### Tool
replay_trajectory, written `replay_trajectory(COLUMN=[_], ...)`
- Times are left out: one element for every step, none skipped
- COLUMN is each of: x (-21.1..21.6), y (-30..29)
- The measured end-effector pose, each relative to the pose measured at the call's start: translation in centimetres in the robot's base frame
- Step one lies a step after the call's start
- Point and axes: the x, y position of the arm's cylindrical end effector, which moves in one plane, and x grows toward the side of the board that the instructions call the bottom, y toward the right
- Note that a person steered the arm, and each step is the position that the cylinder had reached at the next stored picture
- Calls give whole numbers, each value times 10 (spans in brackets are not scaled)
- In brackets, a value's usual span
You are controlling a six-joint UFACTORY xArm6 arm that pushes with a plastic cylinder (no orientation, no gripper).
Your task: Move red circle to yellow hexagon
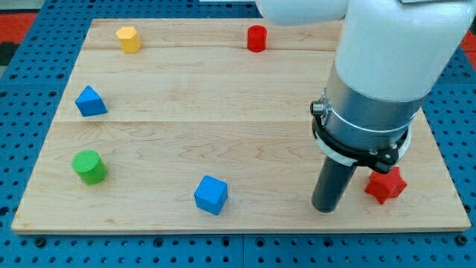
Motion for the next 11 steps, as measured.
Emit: replay_trajectory(x=[0, 0, 0, 0, 0, -1, -2, -6, -20, -32, -57], y=[1, 2, 2, 2, 2, 2, 2, 2, -8, -36, -49])
